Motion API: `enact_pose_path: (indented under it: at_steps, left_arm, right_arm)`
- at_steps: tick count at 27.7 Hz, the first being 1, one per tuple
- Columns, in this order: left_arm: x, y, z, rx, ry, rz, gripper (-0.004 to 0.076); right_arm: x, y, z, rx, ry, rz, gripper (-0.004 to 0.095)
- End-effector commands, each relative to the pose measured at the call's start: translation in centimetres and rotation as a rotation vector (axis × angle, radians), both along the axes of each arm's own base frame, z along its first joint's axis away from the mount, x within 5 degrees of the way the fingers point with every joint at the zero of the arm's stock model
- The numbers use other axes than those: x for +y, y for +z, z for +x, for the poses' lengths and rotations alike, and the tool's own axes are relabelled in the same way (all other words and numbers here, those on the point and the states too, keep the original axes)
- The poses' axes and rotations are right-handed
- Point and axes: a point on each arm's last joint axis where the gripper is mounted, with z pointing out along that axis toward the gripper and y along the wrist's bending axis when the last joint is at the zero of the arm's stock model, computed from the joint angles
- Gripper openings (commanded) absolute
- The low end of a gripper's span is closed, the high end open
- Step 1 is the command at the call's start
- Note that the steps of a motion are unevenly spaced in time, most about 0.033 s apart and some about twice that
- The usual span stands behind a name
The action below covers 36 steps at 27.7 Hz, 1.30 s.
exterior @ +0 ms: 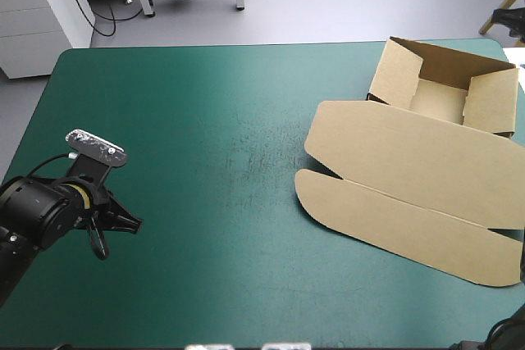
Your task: Fold the box
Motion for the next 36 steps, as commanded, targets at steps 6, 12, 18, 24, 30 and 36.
enact_pose_path:
  at_steps: [6, 12, 18, 24, 30, 36]
  left_arm:
    - [-0.1, 1.1, 0.0, -0.067, -0.005, -0.036, -0.0010]
    - [0.3, 1.6, -1.0, -0.096, -0.021, -0.054, -0.0010]
    - [1.3, 2.7, -2.9, -0.168, -0.023, -0.088, -0.0010]
    - [2.4, 1.4, -5.1, -0.202, -0.030, -0.106, -0.0010]
    - [2.7, -1.8, -6.7, -0.193, -0.057, -0.149, -0.0010]
    - [3.2, -4.8, -8.1, -0.188, -0.070, -0.160, -0.0010]
  right_arm:
    - [10.0, 6.3, -5.0, -0.201, 0.227, -0.142, -0.0013]
    - [14.1, 4.5, -6.3, -0.123, 0.348, -0.170, -0.0013]
    - [16.2, 0.5, -8.2, 0.020, 0.435, -0.170, -0.0013]
    - [16.3, -3.1, -10.5, 0.081, 0.451, -0.166, -0.0014]
    - [15.7, -6.2, -14.6, 0.095, 0.453, -0.174, -0.0014]
    - [14.9, -9.4, -19.5, 0.045, 0.437, -0.179, -0.0014]
